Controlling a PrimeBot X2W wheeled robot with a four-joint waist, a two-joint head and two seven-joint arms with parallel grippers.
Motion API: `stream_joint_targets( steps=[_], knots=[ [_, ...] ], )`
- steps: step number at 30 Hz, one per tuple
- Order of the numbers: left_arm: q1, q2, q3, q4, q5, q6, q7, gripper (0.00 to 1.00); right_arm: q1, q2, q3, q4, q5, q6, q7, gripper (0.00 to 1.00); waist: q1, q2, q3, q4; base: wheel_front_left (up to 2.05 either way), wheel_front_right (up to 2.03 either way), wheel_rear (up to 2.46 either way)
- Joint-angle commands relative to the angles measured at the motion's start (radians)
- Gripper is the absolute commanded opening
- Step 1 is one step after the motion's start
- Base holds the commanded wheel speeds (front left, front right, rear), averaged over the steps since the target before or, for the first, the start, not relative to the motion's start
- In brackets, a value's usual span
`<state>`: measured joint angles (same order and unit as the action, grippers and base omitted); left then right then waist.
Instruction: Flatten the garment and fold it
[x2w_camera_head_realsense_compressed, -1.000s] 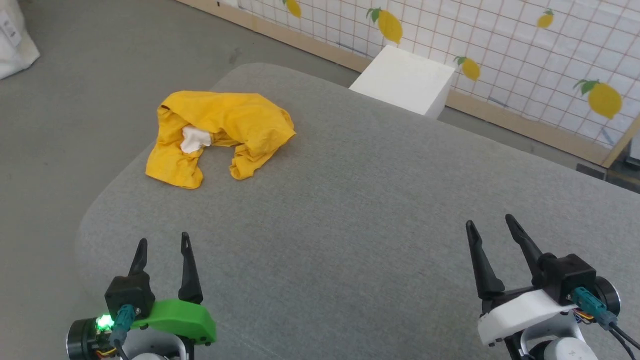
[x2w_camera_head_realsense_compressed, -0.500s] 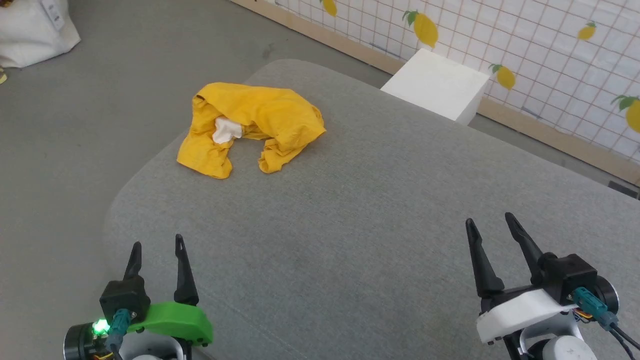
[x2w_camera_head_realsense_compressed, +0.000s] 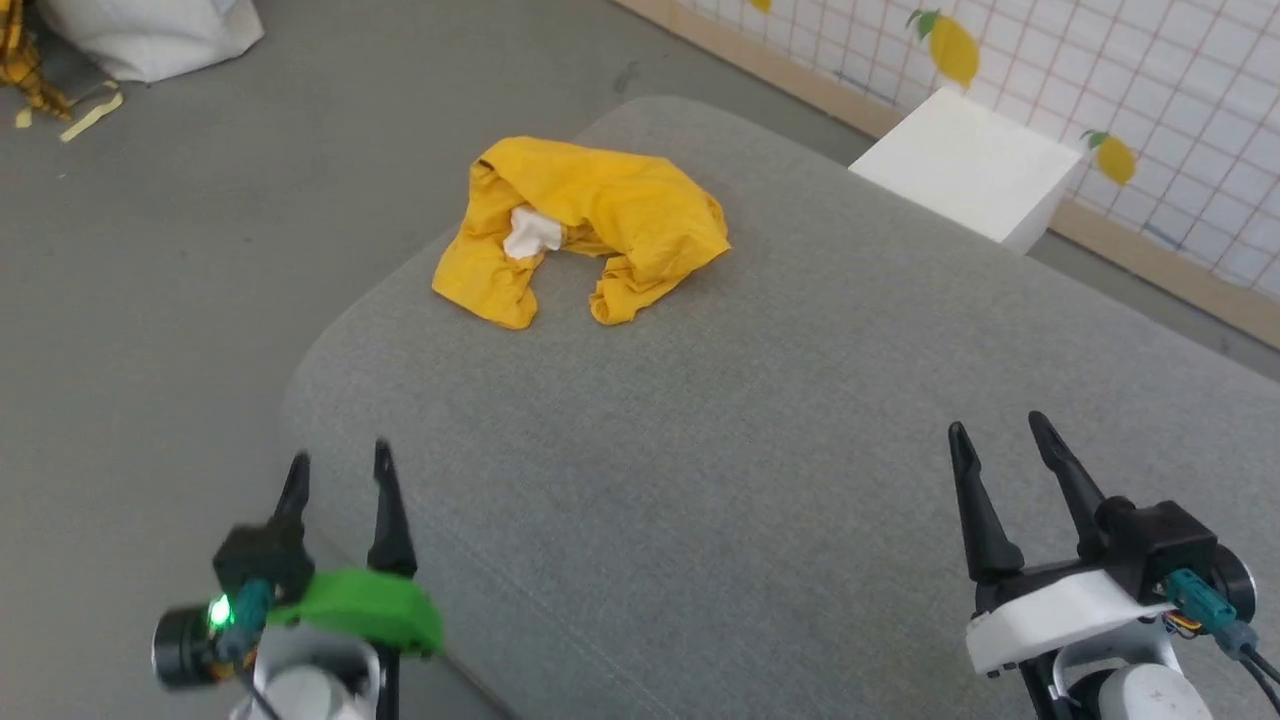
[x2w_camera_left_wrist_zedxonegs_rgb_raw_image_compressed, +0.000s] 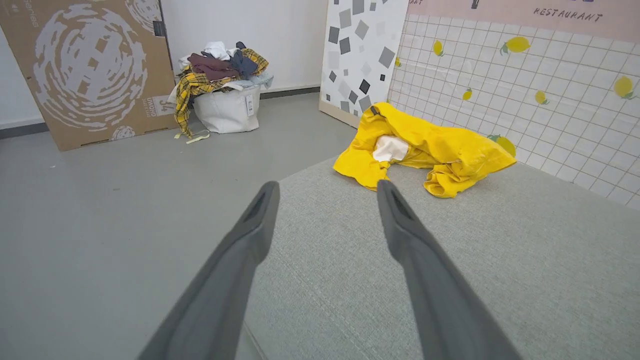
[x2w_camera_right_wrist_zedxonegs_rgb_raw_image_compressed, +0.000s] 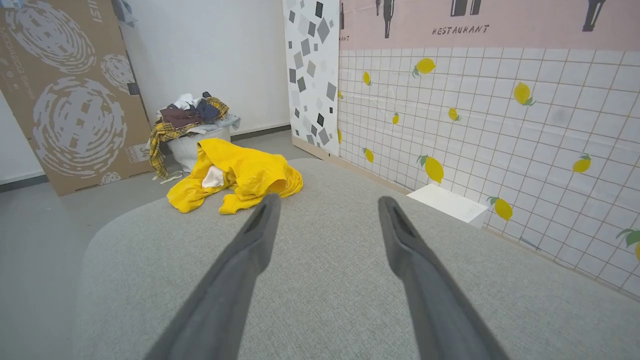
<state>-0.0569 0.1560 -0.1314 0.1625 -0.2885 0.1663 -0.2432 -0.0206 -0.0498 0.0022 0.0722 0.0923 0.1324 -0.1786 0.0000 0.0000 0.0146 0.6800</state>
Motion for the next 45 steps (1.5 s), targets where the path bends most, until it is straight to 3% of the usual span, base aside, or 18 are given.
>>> stream_joint_targets(
  steps=[1,12,19,24,30,36,41,42,43,44,45],
  knots=[
    [-0.072,0.002,-0.010,0.013,-0.014,-0.022,0.015,1.00,-0.016,0.000,-0.007,-0.013,-0.014,-0.002,0.008,1.00,0.0000,0.0000,0.061,-0.013,0.00,0.00,0.00],
    [-0.578,0.022,0.060,0.207,-0.175,-0.126,0.192,1.00,-0.110,-0.006,0.015,-0.168,-0.142,-0.002,0.109,1.00,0.0000,0.0000,0.424,-0.203,0.00,0.00,0.00],
    [-0.859,0.155,0.148,0.308,-0.284,-0.158,0.418,1.00,-0.205,-0.037,0.022,-0.258,-0.150,-0.002,0.132,1.00,0.0000,0.0000,0.663,-0.362,0.00,0.00,0.00],
    [-0.959,0.226,0.205,0.339,-0.361,-0.100,0.642,1.00,-0.236,-0.048,0.004,-0.292,-0.144,-0.002,0.118,1.00,0.0000,0.0000,0.775,-0.440,0.00,0.00,0.00],
    [-0.962,0.275,0.245,0.360,-0.413,-0.032,0.816,1.00,-0.240,-0.041,-0.010,-0.298,-0.135,-0.002,0.097,1.00,0.0000,0.0000,0.833,-0.505,0.00,0.00,0.00],
    [-0.911,0.298,0.292,0.378,-0.446,0.023,0.873,1.00,-0.255,-0.032,0.005,-0.279,-0.122,-0.002,0.072,1.00,0.0000,0.0000,0.852,-0.548,0.00,0.00,0.00],
    [-0.847,0.312,0.308,0.421,-0.459,0.045,0.914,1.00,-0.260,-0.028,0.015,-0.246,-0.116,-0.002,0.054,1.00,0.0000,0.0000,0.823,-0.568,0.00,0.00,0.00],
    [-0.833,0.317,0.309,0.426,-0.461,0.042,0.921,0.76,-0.261,-0.028,0.014,-0.238,-0.114,-0.002,0.050,1.00,0.0000,0.0000,0.811,-0.569,0.00,0.00,0.00],
    [-0.822,0.322,0.310,0.425,-0.459,0.037,0.917,0.42,-0.262,-0.027,0.013,-0.231,-0.114,-0.002,0.047,1.00,0.0000,0.0000,0.799,-0.569,0.00,0.00,0.00],
    [-0.809,0.333,0.315,0.420,-0.451,0.033,0.890,0.00,-0.262,-0.026,0.013,-0.222,-0.113,-0.002,0.042,1.00,0.0000,0.0000,0.780,-0.569,0.00,0.00,0.00],
    [-0.799,0.344,0.317,0.416,-0.437,0.029,0.858,0.00,-0.261,-0.024,0.015,-0.212,-0.113,-0.002,0.037,1.00,0.0000,0.0000,0.761,-0.569,0.00,0.00,0.00]
  ],
)
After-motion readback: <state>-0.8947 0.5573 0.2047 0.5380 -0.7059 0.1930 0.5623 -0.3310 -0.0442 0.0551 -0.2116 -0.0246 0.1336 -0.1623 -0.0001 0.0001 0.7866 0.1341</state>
